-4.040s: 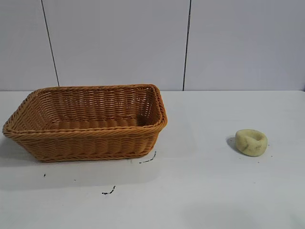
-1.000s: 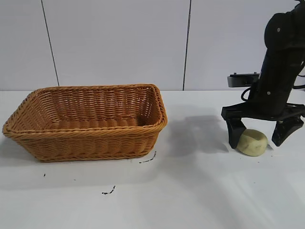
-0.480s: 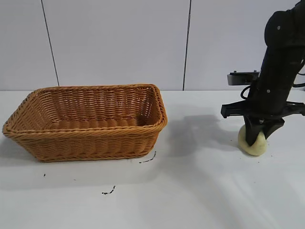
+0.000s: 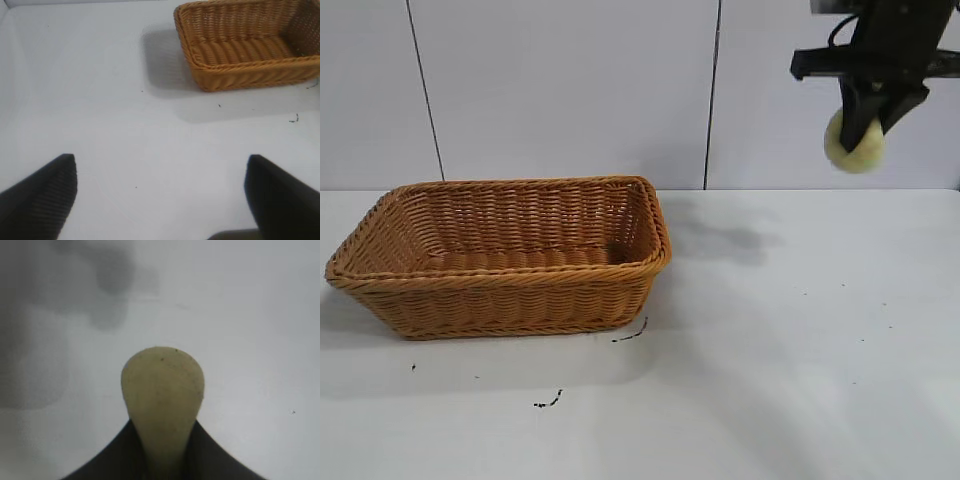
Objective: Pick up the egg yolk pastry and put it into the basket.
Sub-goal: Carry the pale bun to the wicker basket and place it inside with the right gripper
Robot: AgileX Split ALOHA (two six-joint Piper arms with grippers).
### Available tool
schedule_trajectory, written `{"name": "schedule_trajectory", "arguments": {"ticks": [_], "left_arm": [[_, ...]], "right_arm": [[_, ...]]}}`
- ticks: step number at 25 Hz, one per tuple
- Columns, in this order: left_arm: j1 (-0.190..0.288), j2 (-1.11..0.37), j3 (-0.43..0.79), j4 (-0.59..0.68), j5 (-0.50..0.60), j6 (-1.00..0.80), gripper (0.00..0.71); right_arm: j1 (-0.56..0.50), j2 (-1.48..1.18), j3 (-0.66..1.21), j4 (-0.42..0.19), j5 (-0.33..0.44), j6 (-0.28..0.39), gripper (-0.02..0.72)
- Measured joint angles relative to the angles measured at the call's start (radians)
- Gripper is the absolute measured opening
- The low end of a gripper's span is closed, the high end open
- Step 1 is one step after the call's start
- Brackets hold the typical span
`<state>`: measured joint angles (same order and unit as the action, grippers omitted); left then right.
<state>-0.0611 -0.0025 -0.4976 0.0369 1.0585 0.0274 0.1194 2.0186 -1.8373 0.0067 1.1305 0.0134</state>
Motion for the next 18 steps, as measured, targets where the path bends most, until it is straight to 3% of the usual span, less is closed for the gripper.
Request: {"name": "schedule_trajectory", "arguments": {"ticks": [7,18], "left_arm": [[0.000,0.000,0.000,0.000,0.000,0.000,0.693],[0.000,0.000,0.000,0.000,0.000,0.000,0.693]], "right_arm": [[0.034,0.001,-0.094,0.003,0.017,0.000,0.107],[0.325,0.095,-0.313,-0.012,-0.014,0.000,0.107]]}}
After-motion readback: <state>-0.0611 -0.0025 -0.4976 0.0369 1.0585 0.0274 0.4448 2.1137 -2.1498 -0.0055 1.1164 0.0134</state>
